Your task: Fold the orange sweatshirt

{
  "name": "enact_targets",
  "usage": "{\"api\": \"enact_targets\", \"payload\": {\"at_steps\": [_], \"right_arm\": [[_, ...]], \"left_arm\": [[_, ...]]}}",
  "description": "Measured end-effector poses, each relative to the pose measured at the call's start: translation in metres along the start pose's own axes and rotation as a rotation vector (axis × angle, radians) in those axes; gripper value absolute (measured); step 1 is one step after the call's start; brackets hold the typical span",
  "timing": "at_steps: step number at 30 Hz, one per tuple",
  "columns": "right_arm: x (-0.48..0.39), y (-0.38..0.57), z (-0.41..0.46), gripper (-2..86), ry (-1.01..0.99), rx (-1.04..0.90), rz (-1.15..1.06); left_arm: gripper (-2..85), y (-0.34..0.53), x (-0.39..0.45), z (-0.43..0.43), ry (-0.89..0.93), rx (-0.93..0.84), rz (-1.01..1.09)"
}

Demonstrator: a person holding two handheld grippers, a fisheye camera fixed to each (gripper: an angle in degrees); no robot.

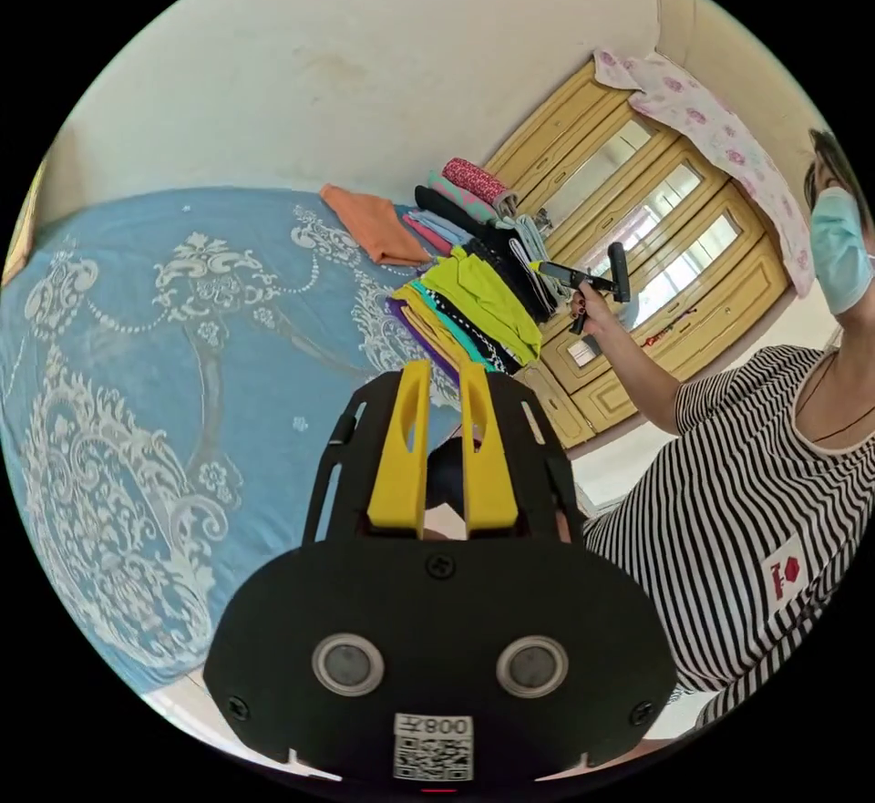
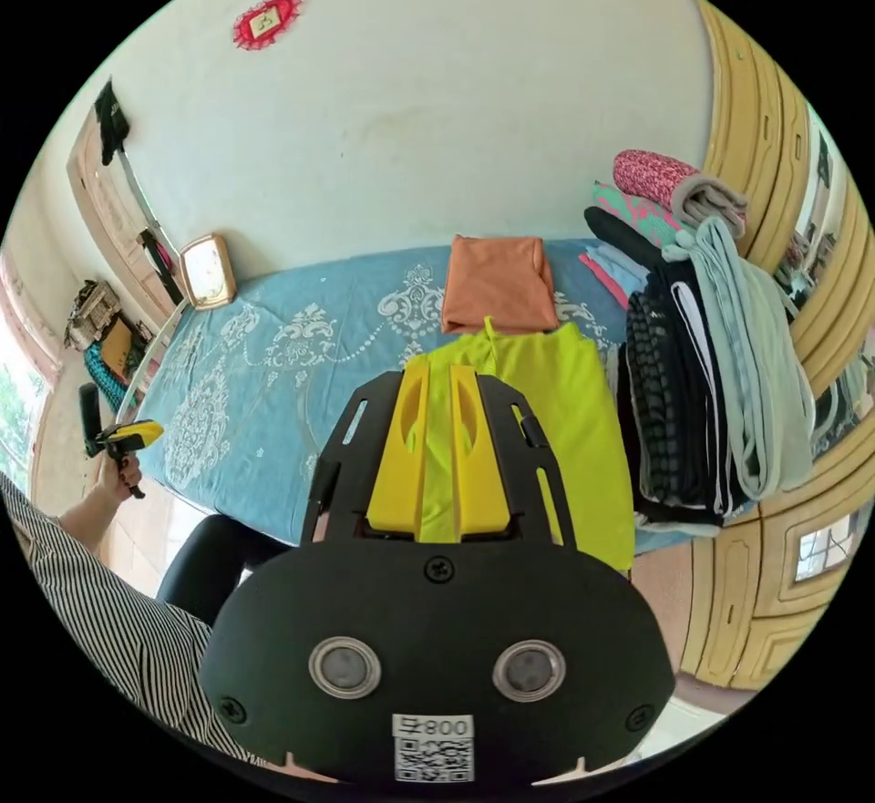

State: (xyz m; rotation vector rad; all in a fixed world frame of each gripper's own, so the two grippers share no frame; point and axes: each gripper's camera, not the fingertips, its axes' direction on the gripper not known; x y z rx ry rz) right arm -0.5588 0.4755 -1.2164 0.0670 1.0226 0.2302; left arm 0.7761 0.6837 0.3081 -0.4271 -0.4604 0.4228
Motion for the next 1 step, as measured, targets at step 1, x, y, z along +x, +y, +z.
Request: {"api": "enact_targets", "payload": {"at_steps": [1], "right_arm": [[0.0084,0.0143,0.0048,5.2,0.004,-0.023,0.037]], "left_arm": [[5.3,0.0186,0.0,-0.0052,0.003,-0.001,-0.051]]}}
